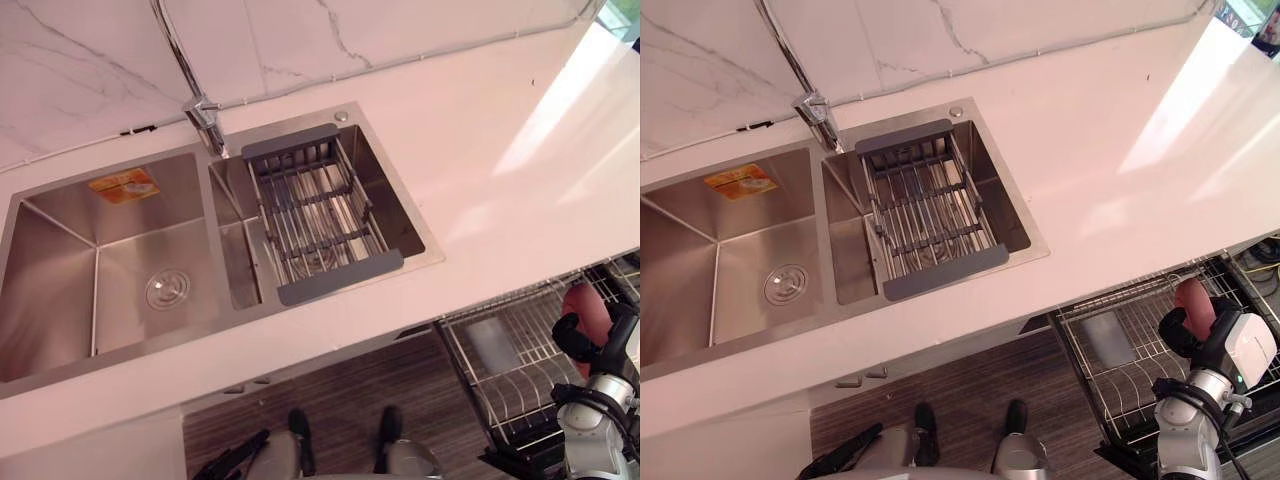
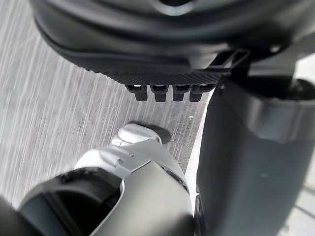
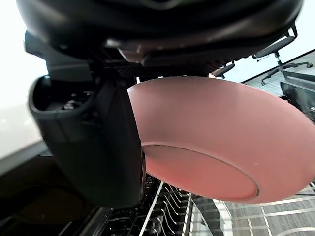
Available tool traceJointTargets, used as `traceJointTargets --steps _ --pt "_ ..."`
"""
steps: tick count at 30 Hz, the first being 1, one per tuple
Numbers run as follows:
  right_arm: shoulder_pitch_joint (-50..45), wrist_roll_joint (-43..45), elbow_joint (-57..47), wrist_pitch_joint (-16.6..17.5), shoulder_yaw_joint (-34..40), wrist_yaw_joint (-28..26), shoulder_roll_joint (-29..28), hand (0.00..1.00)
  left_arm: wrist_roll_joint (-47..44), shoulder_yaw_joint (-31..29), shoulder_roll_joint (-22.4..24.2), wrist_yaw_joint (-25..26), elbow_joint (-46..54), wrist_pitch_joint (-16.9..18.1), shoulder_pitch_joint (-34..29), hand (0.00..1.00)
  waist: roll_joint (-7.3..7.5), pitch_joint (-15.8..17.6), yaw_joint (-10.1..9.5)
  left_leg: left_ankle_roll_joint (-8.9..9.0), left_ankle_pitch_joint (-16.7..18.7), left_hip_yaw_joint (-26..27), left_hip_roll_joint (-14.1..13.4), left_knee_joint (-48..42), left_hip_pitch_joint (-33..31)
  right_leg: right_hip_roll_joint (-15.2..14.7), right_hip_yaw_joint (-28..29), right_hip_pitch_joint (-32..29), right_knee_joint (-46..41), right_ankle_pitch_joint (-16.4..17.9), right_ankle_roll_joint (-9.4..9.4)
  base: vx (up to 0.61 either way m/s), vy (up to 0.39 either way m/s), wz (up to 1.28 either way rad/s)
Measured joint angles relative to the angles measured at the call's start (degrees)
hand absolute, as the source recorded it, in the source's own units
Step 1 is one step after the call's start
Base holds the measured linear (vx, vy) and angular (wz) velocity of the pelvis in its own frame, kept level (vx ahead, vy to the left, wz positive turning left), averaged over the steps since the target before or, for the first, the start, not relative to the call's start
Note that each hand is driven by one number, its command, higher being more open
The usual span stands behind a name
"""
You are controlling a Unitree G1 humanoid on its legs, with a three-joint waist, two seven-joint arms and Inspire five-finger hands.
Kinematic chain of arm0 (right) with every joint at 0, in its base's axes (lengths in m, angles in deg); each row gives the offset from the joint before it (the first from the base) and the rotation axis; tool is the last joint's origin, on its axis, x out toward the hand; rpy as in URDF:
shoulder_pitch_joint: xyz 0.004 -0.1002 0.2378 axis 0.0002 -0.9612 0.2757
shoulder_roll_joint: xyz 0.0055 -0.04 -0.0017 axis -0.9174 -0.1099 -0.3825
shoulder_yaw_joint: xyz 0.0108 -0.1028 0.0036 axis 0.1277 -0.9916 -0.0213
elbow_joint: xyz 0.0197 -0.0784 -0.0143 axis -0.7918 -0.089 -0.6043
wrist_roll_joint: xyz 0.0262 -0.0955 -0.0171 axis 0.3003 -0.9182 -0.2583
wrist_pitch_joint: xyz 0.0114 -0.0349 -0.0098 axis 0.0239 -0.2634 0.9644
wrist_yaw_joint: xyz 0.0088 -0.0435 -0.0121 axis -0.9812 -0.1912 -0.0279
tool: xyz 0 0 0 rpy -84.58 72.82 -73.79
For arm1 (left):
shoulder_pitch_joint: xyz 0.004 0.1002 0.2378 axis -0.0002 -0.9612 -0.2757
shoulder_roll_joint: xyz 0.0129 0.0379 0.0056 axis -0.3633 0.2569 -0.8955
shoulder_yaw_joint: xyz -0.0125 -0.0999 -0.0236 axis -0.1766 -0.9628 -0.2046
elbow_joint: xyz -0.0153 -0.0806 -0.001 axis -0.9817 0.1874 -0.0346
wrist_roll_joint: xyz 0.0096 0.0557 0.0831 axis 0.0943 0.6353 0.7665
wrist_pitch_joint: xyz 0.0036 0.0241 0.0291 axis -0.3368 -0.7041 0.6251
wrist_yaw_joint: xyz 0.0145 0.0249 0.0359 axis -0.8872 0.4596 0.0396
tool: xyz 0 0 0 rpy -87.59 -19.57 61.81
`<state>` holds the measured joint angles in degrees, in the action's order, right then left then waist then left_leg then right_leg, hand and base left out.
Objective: Walk over to the sink, pick up the cup, carry it to the dishwasher, place the cup inside the dishwasher, then close the dishwasher door
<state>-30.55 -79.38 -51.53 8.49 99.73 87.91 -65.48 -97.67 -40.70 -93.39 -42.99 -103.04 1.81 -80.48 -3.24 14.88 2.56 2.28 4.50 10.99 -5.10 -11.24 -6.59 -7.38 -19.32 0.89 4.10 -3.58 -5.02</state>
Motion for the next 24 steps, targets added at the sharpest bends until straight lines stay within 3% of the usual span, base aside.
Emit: traceJointTargets --steps 5,13,15,19,24 --pt "2.01 0.93 0.47 -0.99 -0.14 -1.22 -0.05 0.0 2.26 4.39 -1.56 0.43 0.54 4.4 1.36 1.0 -0.91 2.0 0.14 -0.11 -0.08 0.47 -0.04 -0.22 -1.17 0.01 0.98 -1.72 -0.18 -0.56 0.06 -0.01 0.002 -0.1" --pt "9.44 0.77 0.84 -3.28 -4.86 -4.6 4.96 0.0 11.62 14.49 -2.93 7.59 7.49 9.7 6.94 1.0 -1.62 8.21 1.44 -0.59 1.05 0.67 -0.35 -3.2 -5.41 -0.02 4.19 -6.8 -1.08 -2.05 0.04 -0.03 0.022 -0.19" --pt "10.55 0.81 1.41 -4.06 -5.67 -5.44 6.67 0.0 13.44 17.03 -3.0 8.74 9.17 9.56 9.21 1.0 -1.87 9.41 1.6 -0.73 1.18 0.8 -0.23 -3.68 -6.57 -0.18 4.88 -8.0 -1.12 -2.64 -0.02 -0.05 0.04 -0.19" --pt "14.01 0.94 7.62 -6.21 -7.8 -5.94 9.49 0.0 12.83 20.35 -3.23 8.77 10.15 5.23 13.56 1.0 -2.53 11.03 2.94 -0.82 1.23 0.81 0.04 -4.3 -8.38 -0.48 5.71 -10.08 -1.17 -3.46 -0.2 -0.06 0.03 -0.1" --pt "21.33 3.36 17.45 -5.73 -14.94 -2.34 9.99 0.0 3.58 26.35 -2.38 12.55 -0.84 4.37 24.44 1.0 -3.04 11.7 3.01 -0.86 1.2 0.82 -0.08 -5.41 -10.7 -0.39 6.89 -12.43 -1.17 -4.68 0.0 -0.08 0.012 -0.11"
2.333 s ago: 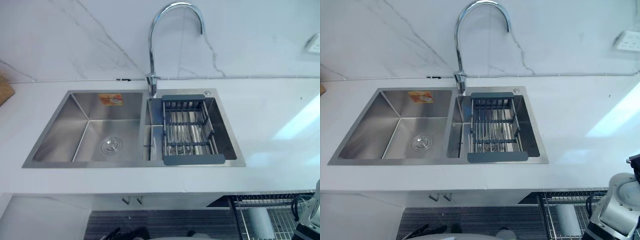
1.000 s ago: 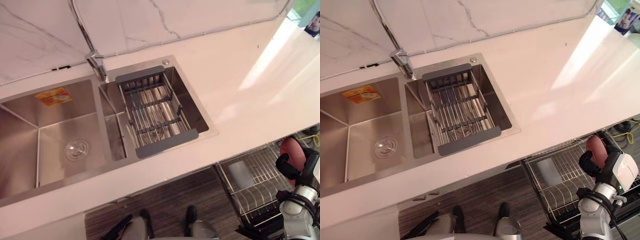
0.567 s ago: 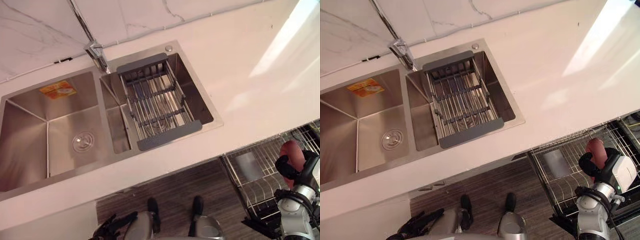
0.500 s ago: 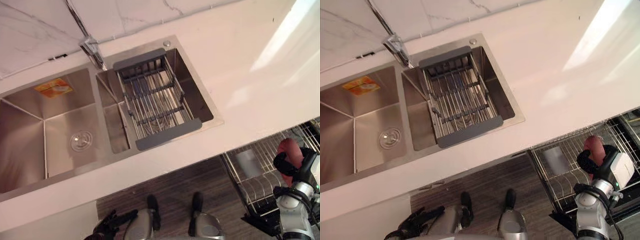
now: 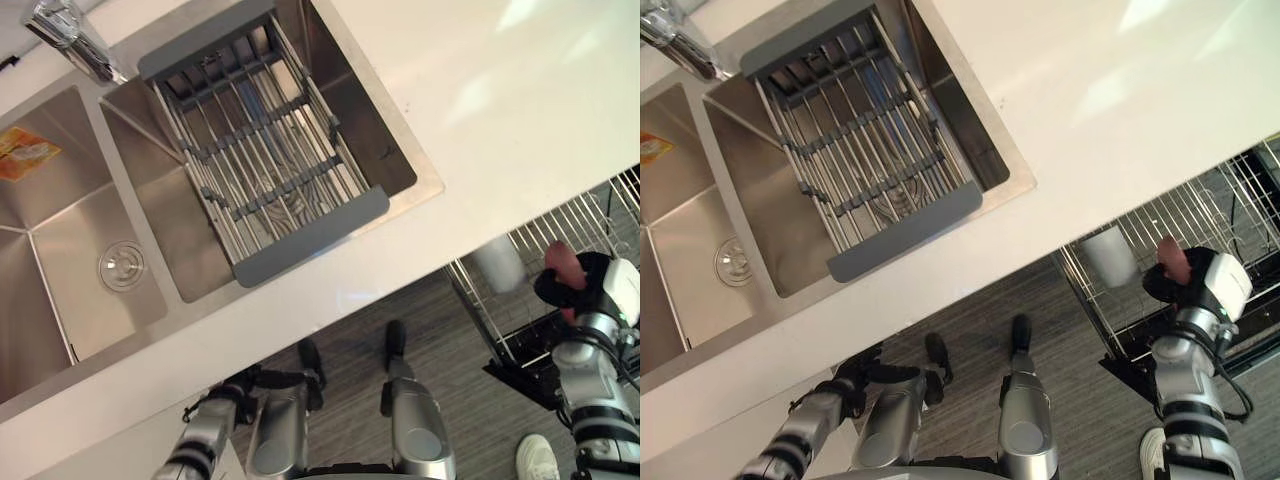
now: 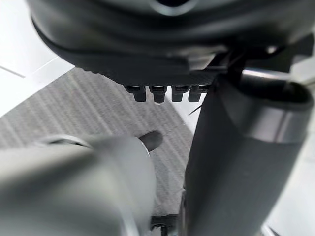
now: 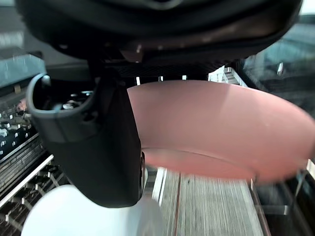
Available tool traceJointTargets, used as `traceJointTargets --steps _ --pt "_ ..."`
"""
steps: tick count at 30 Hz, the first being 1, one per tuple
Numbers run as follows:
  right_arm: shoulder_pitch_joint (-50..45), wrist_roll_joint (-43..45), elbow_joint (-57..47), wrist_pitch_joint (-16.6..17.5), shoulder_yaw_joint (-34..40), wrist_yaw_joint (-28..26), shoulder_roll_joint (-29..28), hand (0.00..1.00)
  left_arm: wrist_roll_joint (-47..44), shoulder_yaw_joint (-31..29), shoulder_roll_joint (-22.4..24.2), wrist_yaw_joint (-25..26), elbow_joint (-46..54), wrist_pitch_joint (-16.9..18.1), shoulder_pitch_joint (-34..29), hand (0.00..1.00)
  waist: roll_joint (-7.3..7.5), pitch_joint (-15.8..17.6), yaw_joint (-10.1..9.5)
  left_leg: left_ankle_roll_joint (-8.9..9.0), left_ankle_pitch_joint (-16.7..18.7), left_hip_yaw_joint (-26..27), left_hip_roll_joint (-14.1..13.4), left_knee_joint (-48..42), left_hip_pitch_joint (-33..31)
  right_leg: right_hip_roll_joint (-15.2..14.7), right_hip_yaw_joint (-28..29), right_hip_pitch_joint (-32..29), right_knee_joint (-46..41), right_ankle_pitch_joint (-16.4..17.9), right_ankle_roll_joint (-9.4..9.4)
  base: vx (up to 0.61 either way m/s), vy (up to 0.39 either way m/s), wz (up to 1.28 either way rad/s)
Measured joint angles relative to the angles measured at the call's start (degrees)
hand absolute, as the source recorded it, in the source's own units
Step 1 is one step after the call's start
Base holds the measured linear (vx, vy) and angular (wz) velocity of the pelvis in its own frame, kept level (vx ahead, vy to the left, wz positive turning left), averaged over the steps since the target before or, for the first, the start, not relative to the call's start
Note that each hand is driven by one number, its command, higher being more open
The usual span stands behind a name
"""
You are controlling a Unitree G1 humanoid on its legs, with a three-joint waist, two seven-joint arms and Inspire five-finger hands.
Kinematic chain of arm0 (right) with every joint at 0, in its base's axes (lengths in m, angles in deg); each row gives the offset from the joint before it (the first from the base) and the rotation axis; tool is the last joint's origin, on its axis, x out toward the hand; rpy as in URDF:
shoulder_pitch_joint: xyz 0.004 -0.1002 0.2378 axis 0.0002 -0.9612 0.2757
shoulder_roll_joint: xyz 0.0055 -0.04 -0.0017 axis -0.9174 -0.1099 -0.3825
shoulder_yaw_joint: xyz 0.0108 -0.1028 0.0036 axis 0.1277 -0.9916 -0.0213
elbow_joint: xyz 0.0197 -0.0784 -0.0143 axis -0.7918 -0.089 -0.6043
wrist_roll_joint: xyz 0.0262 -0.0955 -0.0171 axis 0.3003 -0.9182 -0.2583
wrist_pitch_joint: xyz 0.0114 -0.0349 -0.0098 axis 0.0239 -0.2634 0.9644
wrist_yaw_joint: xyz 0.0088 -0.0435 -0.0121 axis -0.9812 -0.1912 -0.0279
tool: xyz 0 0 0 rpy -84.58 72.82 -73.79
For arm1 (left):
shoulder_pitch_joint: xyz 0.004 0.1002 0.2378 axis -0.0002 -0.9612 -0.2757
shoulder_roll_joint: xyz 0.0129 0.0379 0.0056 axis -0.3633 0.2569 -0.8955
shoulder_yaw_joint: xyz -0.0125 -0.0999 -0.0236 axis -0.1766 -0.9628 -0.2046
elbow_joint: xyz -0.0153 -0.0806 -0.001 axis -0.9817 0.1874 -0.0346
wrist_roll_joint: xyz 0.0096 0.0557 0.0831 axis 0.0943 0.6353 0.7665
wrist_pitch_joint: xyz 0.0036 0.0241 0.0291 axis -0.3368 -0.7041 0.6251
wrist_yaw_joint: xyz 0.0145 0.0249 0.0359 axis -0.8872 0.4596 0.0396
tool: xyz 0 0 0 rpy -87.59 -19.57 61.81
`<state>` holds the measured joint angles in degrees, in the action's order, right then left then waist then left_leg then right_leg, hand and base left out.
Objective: Walk over to the sink, pick up the cup, carry it to the dishwasher, place the cup inside the dishwasher, then close the dishwasher door
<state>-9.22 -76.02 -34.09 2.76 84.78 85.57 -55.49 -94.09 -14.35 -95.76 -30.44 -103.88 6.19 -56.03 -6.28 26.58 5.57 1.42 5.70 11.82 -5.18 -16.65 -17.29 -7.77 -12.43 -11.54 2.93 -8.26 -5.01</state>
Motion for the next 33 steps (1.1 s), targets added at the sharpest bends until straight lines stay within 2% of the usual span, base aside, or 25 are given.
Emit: traceJointTargets --steps 2,3,9,13,16,20,24,26,30,33 --pt "0.86 1.5 0.69 -0.39 -0.32 1.68 -0.64 0.0 -2.03 0.12 0.8 0.72 0.6 0.31 0.17 1.0 0.0 0.01 -0.08 -0.02 -0.01 0.0 0.02 -0.1 -0.23 -0.03 0.01 -0.16 0.0 -0.09 -0.02 -0.05 0.012 0.0" --pt "1.76 4.54 0.75 -1.19 -0.3 3.78 -0.86 1.0 -3.96 0.11 1.44 1.08 0.83 0.42 0.39 1.0 -0.06 0.05 -0.08 -0.02 -0.01 0.0 0.06 -0.13 -0.25 -0.08 0.1 -0.18 -0.01 -0.1 -0.03 -0.03 0.015 0.0" --pt "4.8 11.99 1.7 -2.86 1.56 7.02 -1.11 1.0 -4.97 0.02 1.1 1.2 0.4 -1.79 0.04 1.0 -0.84 0.52 -0.22 -0.01 0.0 0.58 -0.08 0.07 -0.25 0.04 0.82 -0.62 -0.03 -0.1 -0.03 0.0 0.002 -0.04" --pt "5.71 15.65 0.77 -2.52 3.68 7.1 -2.72 1.0 -4.88 -0.42 0.62 -3.03 0.45 -4.88 -0.24 1.0 -1.24 0.71 -0.23 0.01 0.07 1.32 -0.33 0.13 -0.07 0.23 1.64 -1.11 -0.35 -0.1 -0.02 -0.01 0.004 -0.11" --pt "5.34 20.38 -2.41 -0.48 4.34 7.1 -3.05 1.0 -4.77 -0.42 0.76 -5.22 0.41 -5.98 -0.31 1.0 -1.23 0.72 -0.32 -0.07 0.09 2.65 -0.22 1.02 1.38 0.35 2.92 -1.24 -0.97 -0.06 0.0 -0.03 0.012 -0.21" --pt "2.26 25.1 -12.21 3.66 8.52 7.31 -6.71 1.0 -5.64 -0.62 1.21 -5.22 0.43 -6.86 -0.48 1.0 -1.21 0.74 -0.06 -0.17 0.03 4.03 0.06 2.65 4.94 0.31 4.3 0.75 -1.08 0.22 0.02 -0.02 0.011 -0.18" --pt "-1.75 28.94 -21.64 6.93 11.62 7.21 -9.76 1.0 -7.09 -3.69 2.47 -4.81 0.46 -6.93 -1.87 1.0 -1.06 0.74 0.0 -0.15 0.03 5.39 0.24 4.64 8.79 0.38 5.51 3.02 -1.09 0.83 -0.16 0.01 0.008 -0.16" --pt "-3.9 30.36 -25.77 7.77 12.77 6.89 -10.54 1.0 -6.86 -5.11 2.81 -4.56 0.43 -6.98 -2.53 1.0 -0.78 0.55 0.19 -0.13 0.02 5.77 0.3 5.47 10.21 0.46 5.78 3.91 -1.01 1.12 -0.24 0.03 0.005 -0.11" --pt "-8.71 37.74 -32.4 9.79 16.45 3.35 -14.92 1.0 -2.57 -7.67 2.45 -3.85 -0.33 -7.02 -4.92 1.0 2.12 -1.48 1.58 0.13 -0.13 6.04 0.23 7.84 13.72 0.88 5.77 6.71 -0.12 1.46 -0.21 0.05 -0.01 -0.04" --pt "-11.19 40.36 -35.19 11.58 19.26 3.05 -16.72 1.0 -2.72 -7.68 2.49 -4.0 -0.76 -6.97 -5.93 1.0 3.05 -2.77 1.99 0.16 -0.17 6.15 0.33 8.7 14.67 0.81 5.73 7.31 0.01 1.46 -0.21 0.03 -0.001 -0.01"
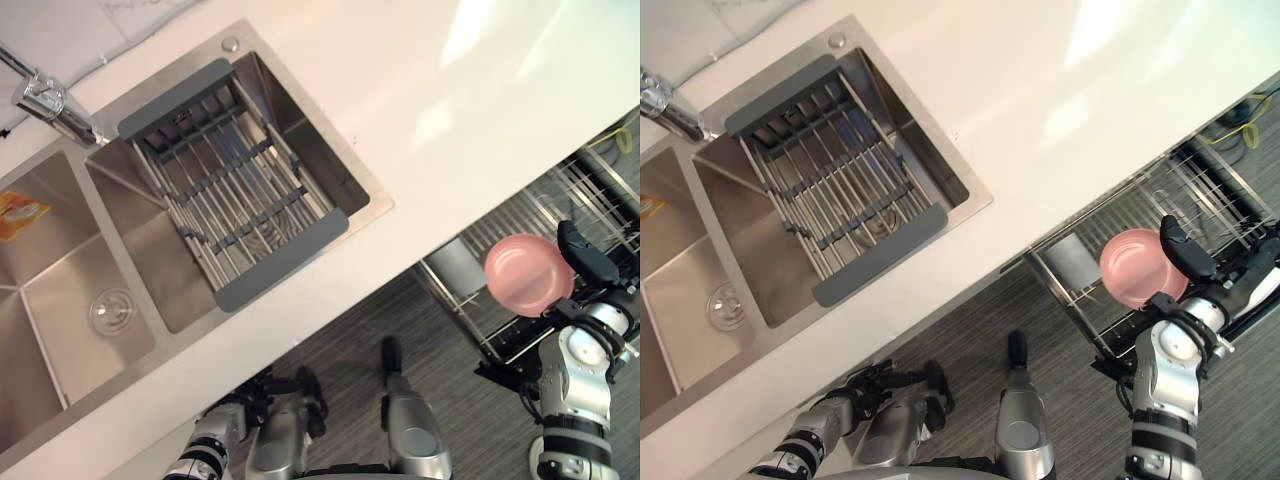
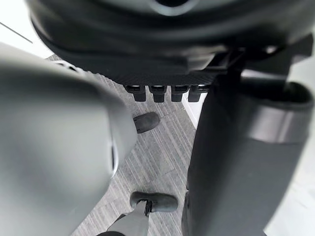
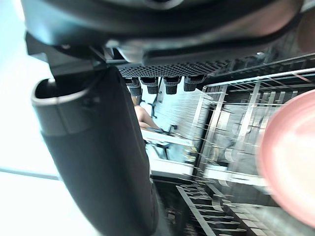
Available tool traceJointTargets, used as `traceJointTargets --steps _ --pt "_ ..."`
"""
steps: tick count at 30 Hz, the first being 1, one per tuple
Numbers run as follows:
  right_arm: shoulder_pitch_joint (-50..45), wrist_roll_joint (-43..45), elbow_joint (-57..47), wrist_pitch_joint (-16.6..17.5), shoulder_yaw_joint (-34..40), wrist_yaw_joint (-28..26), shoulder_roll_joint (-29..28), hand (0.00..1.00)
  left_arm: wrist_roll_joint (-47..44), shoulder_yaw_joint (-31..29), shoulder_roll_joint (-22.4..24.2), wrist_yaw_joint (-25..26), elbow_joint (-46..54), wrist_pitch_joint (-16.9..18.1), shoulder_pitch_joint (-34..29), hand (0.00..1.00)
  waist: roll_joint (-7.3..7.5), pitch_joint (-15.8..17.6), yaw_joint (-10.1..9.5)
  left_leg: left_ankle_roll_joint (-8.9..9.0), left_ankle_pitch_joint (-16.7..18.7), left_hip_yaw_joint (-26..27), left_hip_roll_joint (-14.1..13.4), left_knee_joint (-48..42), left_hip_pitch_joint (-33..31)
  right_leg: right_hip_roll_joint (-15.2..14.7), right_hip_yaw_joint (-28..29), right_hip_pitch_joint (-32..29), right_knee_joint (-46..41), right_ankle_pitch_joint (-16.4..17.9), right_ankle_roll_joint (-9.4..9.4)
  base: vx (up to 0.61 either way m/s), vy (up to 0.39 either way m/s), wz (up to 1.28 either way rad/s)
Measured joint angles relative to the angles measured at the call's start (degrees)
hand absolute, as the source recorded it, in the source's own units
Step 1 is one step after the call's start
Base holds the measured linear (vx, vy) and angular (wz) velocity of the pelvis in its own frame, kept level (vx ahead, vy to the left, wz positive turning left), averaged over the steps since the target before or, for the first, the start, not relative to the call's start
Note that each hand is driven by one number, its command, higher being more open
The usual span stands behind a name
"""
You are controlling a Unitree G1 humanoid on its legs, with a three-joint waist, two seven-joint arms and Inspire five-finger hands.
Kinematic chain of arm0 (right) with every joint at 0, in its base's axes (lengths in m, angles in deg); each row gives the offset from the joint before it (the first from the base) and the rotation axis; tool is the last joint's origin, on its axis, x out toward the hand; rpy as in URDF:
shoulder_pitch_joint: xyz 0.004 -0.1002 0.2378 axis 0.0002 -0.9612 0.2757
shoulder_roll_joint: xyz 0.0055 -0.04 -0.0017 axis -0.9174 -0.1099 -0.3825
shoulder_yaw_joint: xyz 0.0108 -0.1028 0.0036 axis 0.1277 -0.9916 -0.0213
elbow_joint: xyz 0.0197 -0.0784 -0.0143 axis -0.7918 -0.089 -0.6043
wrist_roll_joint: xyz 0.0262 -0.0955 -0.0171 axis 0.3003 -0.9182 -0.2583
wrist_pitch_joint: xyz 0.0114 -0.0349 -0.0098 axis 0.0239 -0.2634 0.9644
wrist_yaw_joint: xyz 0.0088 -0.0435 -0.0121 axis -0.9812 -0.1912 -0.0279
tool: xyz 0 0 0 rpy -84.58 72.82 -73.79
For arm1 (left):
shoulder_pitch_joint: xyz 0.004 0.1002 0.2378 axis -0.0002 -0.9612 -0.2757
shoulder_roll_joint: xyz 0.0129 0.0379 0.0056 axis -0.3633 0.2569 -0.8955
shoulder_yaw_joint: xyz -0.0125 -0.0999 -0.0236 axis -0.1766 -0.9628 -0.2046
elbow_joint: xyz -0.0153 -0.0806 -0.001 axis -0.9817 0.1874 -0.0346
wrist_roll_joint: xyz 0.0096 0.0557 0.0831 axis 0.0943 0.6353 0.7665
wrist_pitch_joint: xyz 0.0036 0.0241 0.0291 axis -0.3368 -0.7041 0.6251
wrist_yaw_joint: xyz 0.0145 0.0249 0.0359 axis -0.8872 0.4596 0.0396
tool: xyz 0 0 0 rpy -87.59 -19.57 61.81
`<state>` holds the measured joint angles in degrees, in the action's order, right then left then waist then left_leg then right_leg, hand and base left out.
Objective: Walk over to the sink, pick up the cup, carry it to the dishwasher, place the cup inside the dishwasher, then close the dishwasher door
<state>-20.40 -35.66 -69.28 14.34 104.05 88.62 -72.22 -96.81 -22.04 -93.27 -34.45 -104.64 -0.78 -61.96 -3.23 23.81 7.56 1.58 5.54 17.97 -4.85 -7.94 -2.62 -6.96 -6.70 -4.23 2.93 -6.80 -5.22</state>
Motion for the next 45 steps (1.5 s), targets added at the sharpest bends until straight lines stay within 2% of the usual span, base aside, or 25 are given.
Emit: traceJointTargets --steps 5,7,10,12,14,17,27,29,32,38,42,45 --pt "-1.75 9.18 -0.06 3.54 7.9 2.54 -3.74 1.0 -2.07 -0.02 -1.01 0.22 -1.38 -0.08 -1.9 1.0 1.84 -2.65 1.22 0.28 -0.41 0.12 0.23 1.68 2.18 -0.11 -0.16 1.62 0.64 0.04 -0.04 0.0 -0.002 0.0" --pt "-2.26 14.76 2.11 4.23 11.11 3.18 -4.15 1.0 -3.39 -0.03 -1.15 0.41 -1.46 -0.24 -2.7 1.0 1.82 -3.33 1.62 0.38 -0.54 -0.21 0.26 1.79 3.19 -0.19 -0.77 3.12 1.15 0.04 -0.06 -0.03 -0.024 0.07" --pt "-3.9 22.26 8.97 4.86 13.35 1.45 -5.11 1.0 -5.41 0.02 -1.0 0.59 -1.56 -1.05 -4.71 1.0 1.38 -6.57 1.93 0.68 -0.79 -0.53 0.39 2.33 4.3 -0.26 -1.96 4.54 1.83 0.36 -0.18 -0.05 -0.03 0.07" --pt "-6.55 25.86 12.27 4.78 11.72 -1.49 -7.18 1.0 -5.8 0.07 -0.48 0.58 -1.93 -1.34 -5.32 1.0 0.89 -8.04 1.97 0.74 -1.35 -0.92 0.54 3.09 5.03 -0.35 -2.56 5.16 1.86 0.71 -0.08 -0.08 -0.039 0.12" --pt "-9.19 30.26 17.85 3.91 6.91 -5.71 -10.67 1.0 -6.11 0.26 0.13 0.5 -3.05 -1.0 -5.4 1.0 0.46 -9.65 1.93 1.0 -2.45 -2.14 0.79 4.67 5.3 -0.51 -4.02 5.46 2.12 1.35 -0.31 -0.1 -0.044 0.26" --pt "-10.32 31.62 22.57 4.43 2.16 -7.82 -14.5 1.0 -6.15 0.67 0.35 0.49 -3.71 0.31 -5.65 1.0 0.37 -10.51 1.55 1.44 -3.89 -4.42 0.94 6.19 5.22 -0.68 -6.94 6.07 2.17 1.62 0.1 -0.09 -0.048 0.38" --pt "-11.08 29.86 28.54 5.36 -6.42 -8.11 -11.57 1.0 -6.68 0.68 0.37 0.47 -3.72 0.7 -6.02 1.0 0.62 -12.37 -0.95 1.5 -7.48 -10.82 1.08 9.8 5.17 -0.44 -13.68 8.07 1.87 1.61 0.13 -0.01 -0.031 0.35" --pt "-9.54 30.83 30.61 6.15 -7.15 -9.47 -10.69 1.0 -6.64 0.6 0.37 0.26 -3.38 0.72 -6.03 1.0 0.72 -12.5 -1.99 1.41 -7.97 -12.42 1.33 9.84 5.17 -0.59 -15.34 8.9 1.87 1.68 0.05 -0.02 -0.01 0.36" --pt "-6.18 31.93 33.52 7.63 -9.42 -10.76 -9.74 1.0 -6.6 0.53 0.35 0.07 -3.04 0.92 -6.66 1.0 0.63 -12.64 -2.15 1.31 -8.81 -13.99 1.68 10.36 5.17 -0.87 -16.97 9.57 1.87 1.81 0.04 -0.06 0.003 0.3" --pt "-1.3 37.81 34.15 8.16 -10.44 -11.5 -9.79 1.0 -6.47 -0.03 0.19 -0.33 -1.89 1.36 -7.7 1.0 0.53 -12.75 -3.81 1.7 -10.49 -16.94 1.85 11.51 4.9 -0.88 -19.96 10.38 1.89 2.03 -0.09 -0.07 -0.005 0.25" --pt "2.35 40.6 34.81 8.74 -10.35 -11.64 -9.53 1.0 -6.5 -1.43 -0.03 -1.99 -1.95 1.99 -8.51 1.0 0.13 -12.99 -4.2 1.9 -11.29 -19.05 1.98 11.43 3.71 -0.82 -22.08 10.45 1.89 2.02 -0.08 -0.05 -0.01 0.27" --pt "6.51 45.79 38.21 11.29 -9.86 -12.44 -8.87 1.0 -6.12 -2.68 -0.07 -3.51 -2.49 3.05 -10.13 1.0 -0.32 -13.01 -5.42 2.18 -11.78 -21.19 2.0 10.65 2.14 -0.59 -24.26 10.48 1.89 1.91 0.09 -0.05 -0.02 0.35"
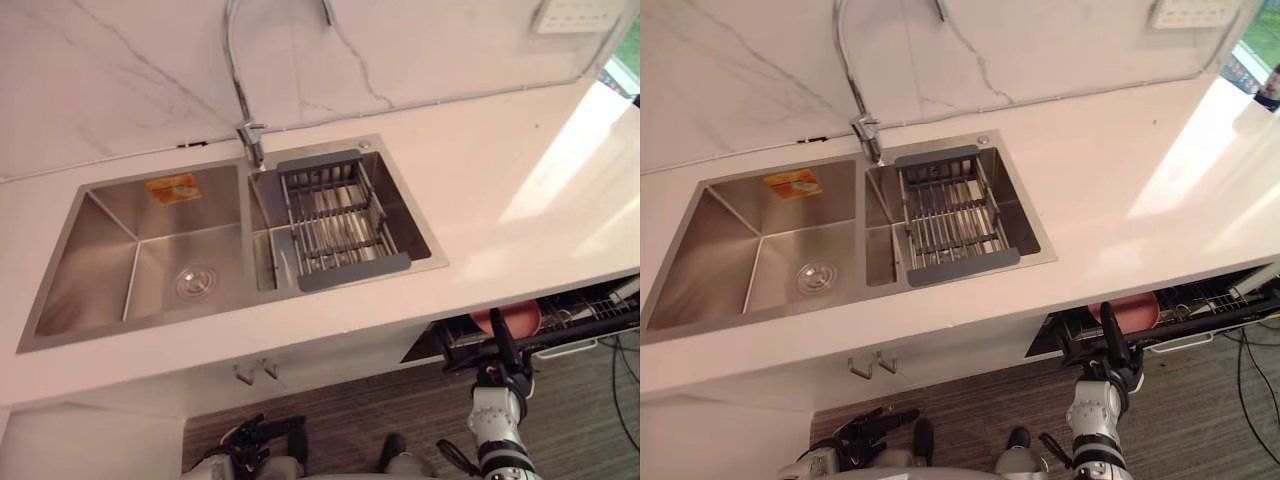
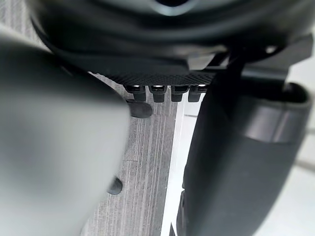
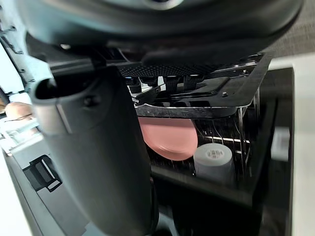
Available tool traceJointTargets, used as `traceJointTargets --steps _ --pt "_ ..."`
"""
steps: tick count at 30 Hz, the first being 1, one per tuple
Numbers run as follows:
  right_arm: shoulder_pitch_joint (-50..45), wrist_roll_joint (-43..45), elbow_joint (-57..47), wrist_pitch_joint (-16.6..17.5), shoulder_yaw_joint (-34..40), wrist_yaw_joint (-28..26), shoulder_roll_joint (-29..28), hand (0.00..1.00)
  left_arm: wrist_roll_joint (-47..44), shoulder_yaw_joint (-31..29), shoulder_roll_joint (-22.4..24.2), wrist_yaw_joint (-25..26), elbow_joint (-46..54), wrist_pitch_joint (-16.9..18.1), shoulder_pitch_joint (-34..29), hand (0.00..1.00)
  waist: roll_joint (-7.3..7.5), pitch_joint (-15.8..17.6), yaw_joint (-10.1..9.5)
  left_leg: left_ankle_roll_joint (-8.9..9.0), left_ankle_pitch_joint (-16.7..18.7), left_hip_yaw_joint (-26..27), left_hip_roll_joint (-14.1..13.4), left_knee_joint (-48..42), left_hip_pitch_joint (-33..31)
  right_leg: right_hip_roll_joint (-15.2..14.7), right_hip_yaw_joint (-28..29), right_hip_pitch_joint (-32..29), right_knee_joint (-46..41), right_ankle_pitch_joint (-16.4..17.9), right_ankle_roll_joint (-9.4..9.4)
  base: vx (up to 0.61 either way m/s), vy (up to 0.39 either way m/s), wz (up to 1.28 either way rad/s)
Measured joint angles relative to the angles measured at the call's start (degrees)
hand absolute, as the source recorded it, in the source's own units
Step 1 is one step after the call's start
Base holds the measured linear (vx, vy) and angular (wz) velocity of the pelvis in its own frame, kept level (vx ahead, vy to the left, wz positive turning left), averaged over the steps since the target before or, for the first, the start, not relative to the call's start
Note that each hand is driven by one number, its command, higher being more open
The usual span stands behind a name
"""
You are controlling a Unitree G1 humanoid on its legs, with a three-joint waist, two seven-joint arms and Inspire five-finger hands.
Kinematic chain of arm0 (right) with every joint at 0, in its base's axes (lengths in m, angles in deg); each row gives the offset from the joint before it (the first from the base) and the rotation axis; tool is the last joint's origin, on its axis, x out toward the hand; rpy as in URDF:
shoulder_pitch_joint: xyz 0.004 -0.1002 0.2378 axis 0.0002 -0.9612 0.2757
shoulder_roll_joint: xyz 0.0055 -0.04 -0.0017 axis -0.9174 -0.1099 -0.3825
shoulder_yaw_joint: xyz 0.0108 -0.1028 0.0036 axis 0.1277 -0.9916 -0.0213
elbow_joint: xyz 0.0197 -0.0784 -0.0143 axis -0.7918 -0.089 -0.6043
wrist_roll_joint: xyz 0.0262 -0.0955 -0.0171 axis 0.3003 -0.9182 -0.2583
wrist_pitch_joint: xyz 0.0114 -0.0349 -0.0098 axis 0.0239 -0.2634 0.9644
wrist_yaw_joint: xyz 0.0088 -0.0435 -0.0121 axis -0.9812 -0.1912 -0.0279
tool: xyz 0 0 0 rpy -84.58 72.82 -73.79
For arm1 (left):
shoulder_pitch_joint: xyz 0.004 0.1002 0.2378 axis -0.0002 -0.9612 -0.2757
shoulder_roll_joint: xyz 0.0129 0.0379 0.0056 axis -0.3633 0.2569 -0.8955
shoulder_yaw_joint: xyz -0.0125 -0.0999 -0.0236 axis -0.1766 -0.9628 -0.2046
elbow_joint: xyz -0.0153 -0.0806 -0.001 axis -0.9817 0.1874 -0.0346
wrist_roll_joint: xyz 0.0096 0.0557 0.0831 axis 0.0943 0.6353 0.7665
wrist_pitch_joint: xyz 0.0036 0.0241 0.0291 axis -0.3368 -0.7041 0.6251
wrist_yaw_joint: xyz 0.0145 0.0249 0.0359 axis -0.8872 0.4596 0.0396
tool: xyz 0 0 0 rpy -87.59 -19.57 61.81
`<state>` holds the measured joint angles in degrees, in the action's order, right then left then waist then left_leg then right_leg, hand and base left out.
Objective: Walk over to the sink, pick up the cup, carry it to the dishwasher, place the cup inside the dishwasher, then close the dishwasher door
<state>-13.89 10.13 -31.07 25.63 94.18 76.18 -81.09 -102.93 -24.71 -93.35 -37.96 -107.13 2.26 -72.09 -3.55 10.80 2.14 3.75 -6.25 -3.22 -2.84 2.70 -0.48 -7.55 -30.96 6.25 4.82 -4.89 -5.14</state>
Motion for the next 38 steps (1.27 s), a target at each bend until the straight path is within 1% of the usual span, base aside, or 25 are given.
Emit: traceJointTargets --steps 3,4,8,10,13,14,16,17,20,21,22,23,24,25,27,28,29,30,31,32,33,35,36,37,38 --pt "0.0 4.52 1.19 0.83 -0.18 -5.63 -0.92 1.0 0.18 -1.98 0.35 -0.9 -1.1 0.66 -0.85 1.0 -0.62 0.2 -0.16 0.2 -0.57 -1.37 0.0 -0.38 -1.03 0.21 -1.46 0.01 0.0 0.02 0.02 -0.06 -0.019 0.29" --pt "0.14 5.69 1.18 1.21 -0.17 -7.53 -1.48 1.0 0.71 -2.39 0.38 -1.52 -1.1 1.31 -1.07 1.0 -1.25 0.21 -0.71 0.29 -0.76 -1.52 -0.07 -0.48 -1.08 0.33 -1.54 0.09 0.02 -0.02 0.11 -0.09 -0.006 0.08" --pt "0.46 4.45 1.07 1.71 -2.05 -12.75 -0.37 1.0 1.51 -3.5 0.78 -3.37 -1.22 2.87 -2.83 1.0 -2.8 0.38 -1.28 0.36 -0.28 -1.08 -0.78 -0.75 -0.63 0.99 -1.84 1.06 0.27 0.16 0.69 -0.1 -0.012 0.01" --pt "0.45 3.15 1.42 1.67 -3.59 -13.7 0.47 1.0 2.32 -3.5 0.96 -3.58 -1.3 3.09 -3.71 1.0 -3.1 0.51 -1.43 0.48 -0.22 -0.89 -1.18 -0.6 -0.67 1.46 -1.71 1.01 0.28 0.36 0.99 -0.08 -0.028 0.05" --pt "-1.14 2.3 4.27 0.91 -6.05 -17.76 1.73 1.0 2.4 -3.57 1.51 -3.63 -1.28 5.29 -4.53 1.0 -3.57 0.42 -2.14 0.79 -0.22 -0.31 -2.31 -0.53 -0.95 2.42 -1.68 0.81 0.29 0.58 1.34 -0.07 -0.05 0.07" --pt "-2.37 0.79 5.25 0.67 -7.0 -19.51 1.85 1.0 2.57 -3.54 1.75 -3.94 -1.29 5.83 -4.66 1.0 -3.77 0.29 -2.59 1.0 -0.21 0.77 -2.89 -0.29 -0.94 2.71 -1.46 0.63 0.29 0.65 1.45 -0.04 -0.062 -0.03" --pt "-4.32 -1.12 5.62 -0.17 -7.73 -21.12 2.1 1.0 2.96 -3.51 2.04 -4.2 -1.31 6.46 -4.94 1.0 -3.95 0.17 -2.62 1.06 -0.2 2.15 -3.47 0.06 -0.7 2.92 -1.11 0.58 0.29 0.71 1.53 0.0 -0.036 -0.09" --pt "-6.54 -5.56 7.75 -2.14 -9.34 -23.38 2.51 1.0 2.93 -3.36 2.2 -4.34 -1.36 7.29 -5.2 1.0 -3.99 0.12 -2.53 1.08 -0.21 3.11 -3.78 0.48 -0.21 3.01 -0.69 0.58 0.28 0.8 1.68 0.03 -0.02 -0.13" --pt "-10.74 -11.37 11.34 -4.28 -11.88 -25.11 1.96 1.0 2.84 -3.2 2.44 -4.14 -1.61 8.05 -5.49 1.0 -4.11 0.02 -2.37 1.07 -0.18 5.75 -4.21 1.33 0.72 2.85 -0.01 0.53 -0.27 1.08 2.06 0.07 -0.003 -0.15" --pt "-12.95 -12.8 13.26 -5.41 -12.47 -24.94 1.28 1.0 2.84 -3.19 2.56 -3.92 -1.89 8.07 -5.46 1.0 -4.05 0.02 -2.33 0.67 0.96 6.86 -4.11 -0.71 -0.07 1.92 0.4 -0.37 -2.32 2.17 2.54 0.1 0.053 -0.1" --pt "-14.71 -13.66 14.44 -6.01 -12.65 -24.69 0.8 1.0 2.76 -3.14 2.47 -3.92 -1.96 8.02 -5.26 1.0 -3.75 0.24 -2.15 -0.71 3.33 9.3 -4.13 -5.08 -1.73 0.49 0.56 -1.41 -4.75 3.61 2.48 0.15 0.117 0.07" --pt "-17.99 -15.67 14.8 -6.56 -11.94 -23.93 1.76 1.0 2.74 -2.8 2.66 -3.88 -2.68 8.22 -4.88 1.0 -4.36 0.19 -1.25 -3.03 6.74 16.84 -4.19 -13.13 -3.17 -2.12 0.33 -1.77 -9.64 6.17 1.3 0.14 0.144 0.2" --pt "-19.45 -16.45 14.81 -6.27 -11.81 -23.39 2.3 1.0 2.9 -2.56 3.03 -3.71 -3.15 8.18 -4.99 1.0 -4.92 -0.19 -0.62 -2.99 7.16 19.05 -4.43 -13.91 -2.64 -2.68 -0.03 -1.65 -11.7 7.22 0.49 0.17 0.173 0.24" --pt "-21.12 -18.31 15.14 -5.49 -11.54 -22.17 2.18 1.0 2.83 -2.37 2.92 -3.7 -3.81 8.03 -4.91 1.0 -4.37 -0.32 -0.18 -2.7 7.84 19.6 -4.08 -14.29 -1.39 -4.14 0.3 -1.52 -14.88 8.85 -0.58 0.14 0.126 0.08" --pt "-23.73 -22.81 15.06 -4.33 -10.83 -18.78 1.01 1.0 2.85 -2.09 1.91 -3.68 -3.87 7.29 -4.97 1.0 -2.9 -0.93 0.27 -2.95 8.96 20.06 -2.37 -13.79 0.17 -6.73 1.23 -1.98 -18.48 10.86 -1.62 0.15 0.108 -0.08" --pt "-24.08 -24.17 15.25 -4.43 -9.73 -17.19 -0.14 1.0 2.74 -1.35 1.16 -3.78 -3.82 6.36 -4.63 1.0 -2.13 -1.03 0.35 -3.14 9.36 20.59 -1.32 -13.37 0.23 -8.32 1.86 -3.45 -20.8 11.91 -2.08 0.15 0.124 -0.12" --pt "-24.05 -24.57 15.33 -4.73 -8.03 -16.1 -0.76 1.0 1.93 -0.7 0.17 -4.4 -3.85 4.54 -3.96 1.0 -1.15 -0.99 0.34 -3.75 9.88 21.08 0.45 -12.03 0.3 -10.82 2.6 -5.5 -23.95 13.49 -2.83 0.09 0.086 -0.09" --pt "-24.03 -24.6 15.33 -4.84 -7.79 -16.01 -0.84 1.0 1.65 -0.68 -0.02 -4.6 -3.85 4.17 -3.87 1.0 -0.91 -0.98 0.33 -3.8 9.91 21.12 0.89 -11.67 0.38 -11.34 2.69 -5.81 -24.6 13.73 -2.85 0.08 0.092 0.05" --pt "-23.88 -25.47 15.38 -5.59 -6.56 -15.98 -0.97 1.0 0.18 -0.64 -0.76 -5.57 -3.94 2.57 -3.67 1.0 0.25 -0.55 0.34 -3.94 9.91 21.21 2.85 -9.78 1.53 -13.69 3.54 -6.67 -28.03 14.77 -2.91 0.08 0.06 0.1" --pt "-23.38 -28.5 15.74 -6.27 -5.63 -16.21 -0.85 1.0 -2.29 -0.56 -1.26 -6.42 -4.15 1.01 -3.7 1.0 1.02 -0.07 0.23 -4.14 9.79 21.13 4.08 -8.19 3.01 -15.39 5.31 -7.93 -32.16 14.8 -2.5 0.09 0.07 0.13" --pt "-23.19 -29.96 15.94 -6.4 -5.65 -16.34 -0.73 1.0 -3.85 -0.52 -1.37 -6.92 -4.42 0.21 -3.81 1.0 1.12 -0.01 0.26 -4.24 9.67 20.9 4.27 -7.54 3.78 -15.61 6.51 -8.43 -33.85 14.39 -1.85 0.14 0.042 0.18" --pt "-22.46 -35.98 16.15 -7.11 -5.91 -17.22 -1.31 1.0 -11.14 0.76 -2.12 -8.79 -5.14 -1.82 -4.09 1.0 1.58 0.11 0.31 -4.5 8.51 18.31 3.65 -4.61 6.61 -14.53 9.76 -9.19 -37.65 13.1 1.38 0.17 -0.001 0.4" --pt "-22.31 -36.72 16.31 -7.31 -5.6 -17.51 -1.59 1.0 -12.12 0.98 -2.75 -8.82 -5.23 -2.2 -4.0 1.0 1.41 -0.09 0.51 -4.3 8.33 17.33 3.04 -4.3 6.43 -13.12 11.21 -9.34 -36.7 14.48 1.87 0.14 -0.067 0.67" --pt "-22.28 -37.33 16.37 -7.79 -5.82 -17.68 -1.68 1.0 -13.65 1.07 -3.99 -9.18 -5.29 -3.11 -3.71 1.0 1.68 -0.54 0.61 -3.85 8.12 15.59 1.98 -4.33 5.31 -9.32 14.83 -9.21 -30.39 15.54 1.12 0.11 -0.106 0.8" --pt "-21.84 -37.39 16.66 -8.57 -5.72 -17.69 -2.55 1.0 -13.92 1.08 -5.63 -9.92 -5.29 -3.61 -3.03 1.0 3.72 -0.34 0.5 -3.26 7.77 14.18 2.53 -4.32 4.39 -7.31 17.2 -8.83 -24.01 13.01 1.32 0.08 -0.087 0.64"
